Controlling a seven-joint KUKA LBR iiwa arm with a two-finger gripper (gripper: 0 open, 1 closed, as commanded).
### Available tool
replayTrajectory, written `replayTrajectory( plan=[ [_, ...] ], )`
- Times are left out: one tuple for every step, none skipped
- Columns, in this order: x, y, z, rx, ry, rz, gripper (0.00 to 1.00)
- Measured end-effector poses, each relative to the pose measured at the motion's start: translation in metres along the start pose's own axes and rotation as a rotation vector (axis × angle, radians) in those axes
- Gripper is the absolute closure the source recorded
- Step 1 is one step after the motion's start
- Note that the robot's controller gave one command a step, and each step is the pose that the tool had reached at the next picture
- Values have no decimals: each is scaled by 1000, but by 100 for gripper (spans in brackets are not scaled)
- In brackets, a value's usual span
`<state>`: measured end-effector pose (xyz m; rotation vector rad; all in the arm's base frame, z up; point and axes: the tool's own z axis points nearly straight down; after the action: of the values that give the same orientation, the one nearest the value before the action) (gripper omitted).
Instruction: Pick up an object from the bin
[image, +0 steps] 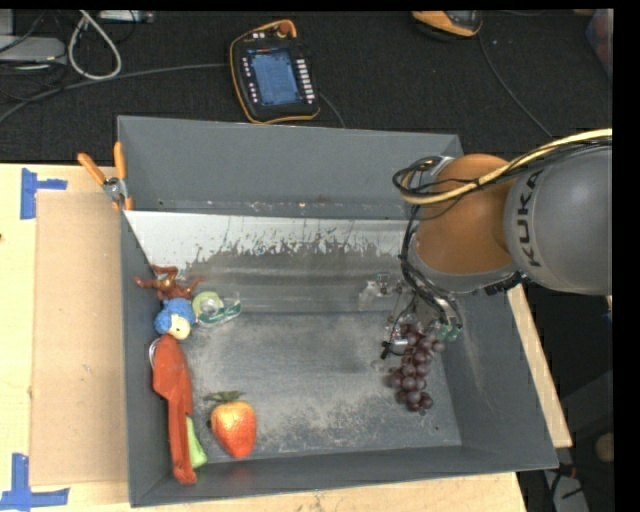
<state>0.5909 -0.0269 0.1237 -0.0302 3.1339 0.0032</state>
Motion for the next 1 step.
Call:
replayTrajectory(
  plan=[
    [3, -19, -2, 4, 4, -264, 0]
  ],
)
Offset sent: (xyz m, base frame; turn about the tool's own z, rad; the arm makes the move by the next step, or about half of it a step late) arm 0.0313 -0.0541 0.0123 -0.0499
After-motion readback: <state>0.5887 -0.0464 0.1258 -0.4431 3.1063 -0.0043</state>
